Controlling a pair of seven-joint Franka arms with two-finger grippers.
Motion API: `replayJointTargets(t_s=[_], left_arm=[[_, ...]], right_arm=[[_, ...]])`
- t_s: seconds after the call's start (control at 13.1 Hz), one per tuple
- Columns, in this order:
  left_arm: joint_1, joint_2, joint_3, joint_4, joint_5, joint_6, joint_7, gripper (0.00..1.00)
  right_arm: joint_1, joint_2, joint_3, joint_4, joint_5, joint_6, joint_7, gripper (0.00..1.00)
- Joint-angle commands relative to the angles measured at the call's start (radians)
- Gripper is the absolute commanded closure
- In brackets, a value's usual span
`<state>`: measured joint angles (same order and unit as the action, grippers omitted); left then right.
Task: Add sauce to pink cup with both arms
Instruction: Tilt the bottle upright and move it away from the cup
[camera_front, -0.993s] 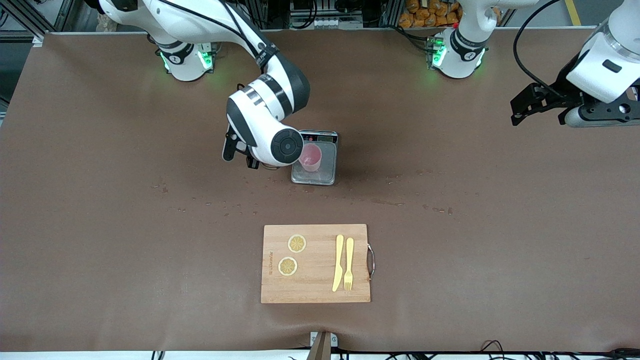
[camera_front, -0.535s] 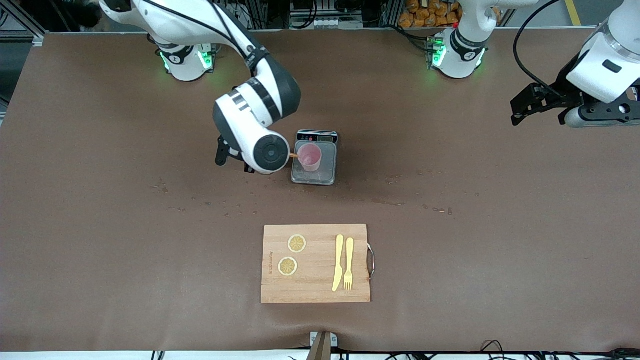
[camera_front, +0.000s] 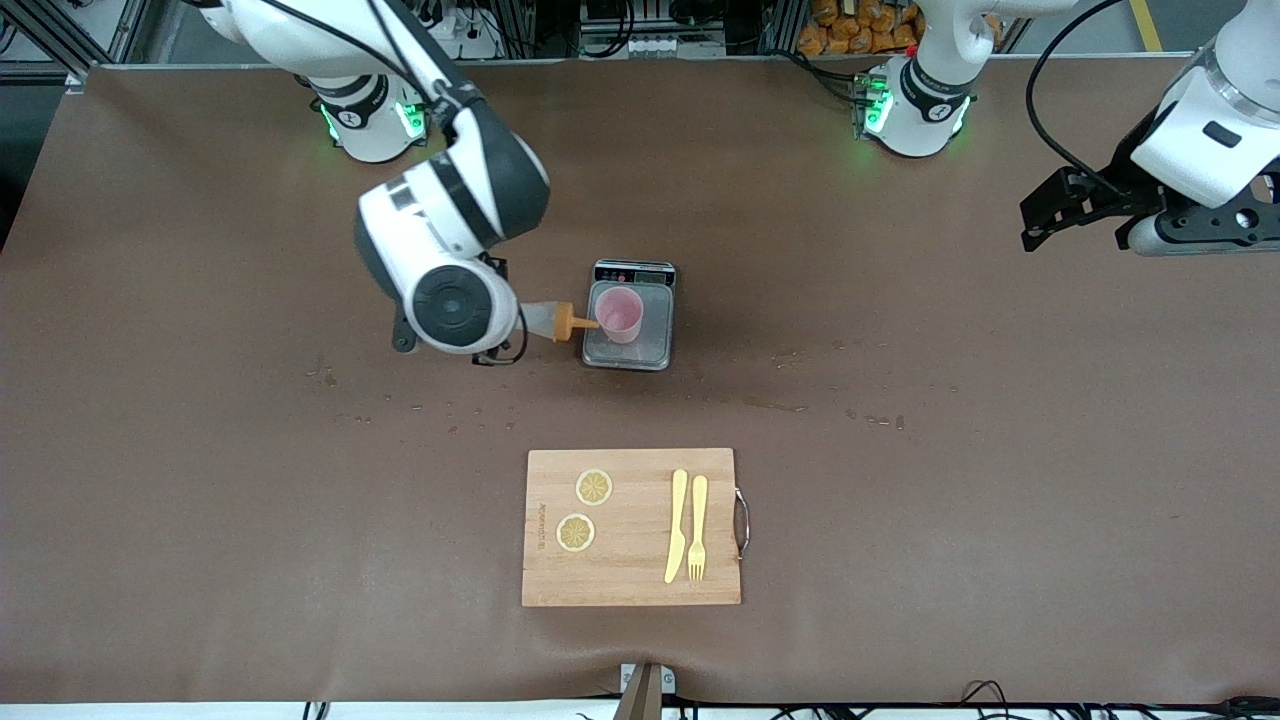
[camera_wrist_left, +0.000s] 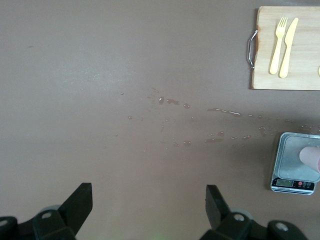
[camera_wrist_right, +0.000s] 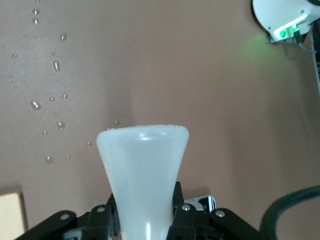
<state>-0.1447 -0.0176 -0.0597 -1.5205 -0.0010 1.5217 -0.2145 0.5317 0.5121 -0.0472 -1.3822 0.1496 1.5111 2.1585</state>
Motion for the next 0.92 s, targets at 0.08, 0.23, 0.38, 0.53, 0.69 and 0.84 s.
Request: replayJointTargets(t_s=[0.08,0.23,0.38,0.53,0.69,0.84], left_arm=[[-0.010,-0.007,-0.011,-0.001,-0.007,-0.017,0.014,0.00],[-0.010,-0.008,-0.012,0.000,-0.005,-0.038,0.042,0.00],[-0.007,-0.008,-0.011,0.002,-0.005,-0.054,0.102,0.00],[-0.003,-0.010,-0.011,0.002,-0.004,-0.060,0.110,0.00],[-0.001,-0.012,-0.011,0.002,-0.005,-0.061,0.141,0.00],[-0.001,-0.012,-0.011,0.002,-0.005,-0.075,0.150,0.00]], right_arm=[[-0.129,-0.096,0.012,-0.092,0.148,0.038,-0.167,0.76],[-0.199,-0.099,0.012,-0.095,0.226,0.032,-0.274,0.75],[-0.277,-0.101,0.012,-0.098,0.277,0.015,-0.403,0.75],[-0.388,-0.087,0.012,-0.098,0.365,-0.041,-0.567,0.75],[-0.488,-0.084,0.012,-0.110,0.427,-0.101,-0.699,0.75],[-0.576,-0.072,0.012,-0.133,0.474,-0.144,-0.832,0.74]])
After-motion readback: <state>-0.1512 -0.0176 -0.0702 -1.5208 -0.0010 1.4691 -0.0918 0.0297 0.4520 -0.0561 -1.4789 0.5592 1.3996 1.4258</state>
